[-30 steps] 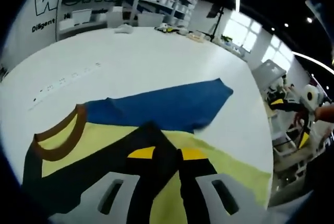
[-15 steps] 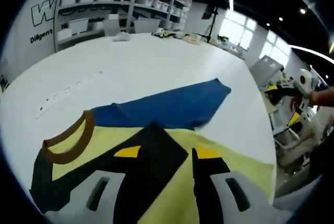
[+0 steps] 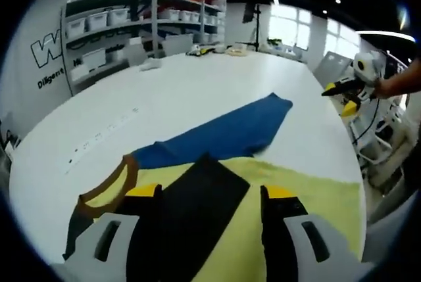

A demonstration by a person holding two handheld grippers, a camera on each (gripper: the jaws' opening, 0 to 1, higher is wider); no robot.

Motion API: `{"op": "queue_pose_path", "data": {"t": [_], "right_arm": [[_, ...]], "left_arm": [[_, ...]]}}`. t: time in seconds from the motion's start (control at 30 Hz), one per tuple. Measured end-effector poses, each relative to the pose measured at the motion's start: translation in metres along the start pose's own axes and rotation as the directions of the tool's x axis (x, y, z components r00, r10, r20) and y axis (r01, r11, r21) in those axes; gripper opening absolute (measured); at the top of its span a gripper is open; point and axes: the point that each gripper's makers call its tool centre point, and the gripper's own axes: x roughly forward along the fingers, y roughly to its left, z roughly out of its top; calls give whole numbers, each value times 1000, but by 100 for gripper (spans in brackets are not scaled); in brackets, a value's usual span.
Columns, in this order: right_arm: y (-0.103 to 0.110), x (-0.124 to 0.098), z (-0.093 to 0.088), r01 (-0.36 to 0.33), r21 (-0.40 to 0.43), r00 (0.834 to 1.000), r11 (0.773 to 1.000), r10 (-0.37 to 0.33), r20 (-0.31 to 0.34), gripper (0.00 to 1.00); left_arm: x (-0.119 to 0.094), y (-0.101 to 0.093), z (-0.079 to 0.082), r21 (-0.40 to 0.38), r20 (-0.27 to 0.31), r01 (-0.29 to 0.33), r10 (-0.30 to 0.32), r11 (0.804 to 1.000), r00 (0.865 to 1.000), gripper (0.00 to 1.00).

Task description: Fold the garment on the visible template until the final outline fits inside the template.

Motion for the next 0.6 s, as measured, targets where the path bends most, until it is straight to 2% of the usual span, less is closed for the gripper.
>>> {"op": "queue_pose_path", "data": {"t": [0.03,0.17,0.27,0.37,0.43,0.5,0.6], "right_arm": [[-4,2,0,6,-4,1000,1000,-6,0,42],[-14,7,-4,28,-6,999,1000,-28,-21,39],[-23,13,-7,39,16,999,999,-38,-32,39],[-29,18,-9,47,34,998,998,-45,-36,38],[-33,22,-10,52,38,998,998,-51,-46,38],[-38,26,-12,58,37,997,998,-56,-58,38],[-44,30,-10,67,42,996,997,-65,-61,38]], "left_arm": [[-1,1,-1,-1,0,-8,8,1000,1000,61],[-1,1,-5,-31,-5,-20,20,999,1000,80],[-2,0,-7,-31,-8,-26,25,999,1000,86],[-3,-5,-8,-52,-6,-17,17,998,1000,96],[-5,-10,-9,-24,-7,-7,6,1000,1000,98],[-6,-7,-10,-1,-12,3,-4,1000,1000,98],[-7,-11,-13,-9,-23,11,-11,1000,1000,99]]}}
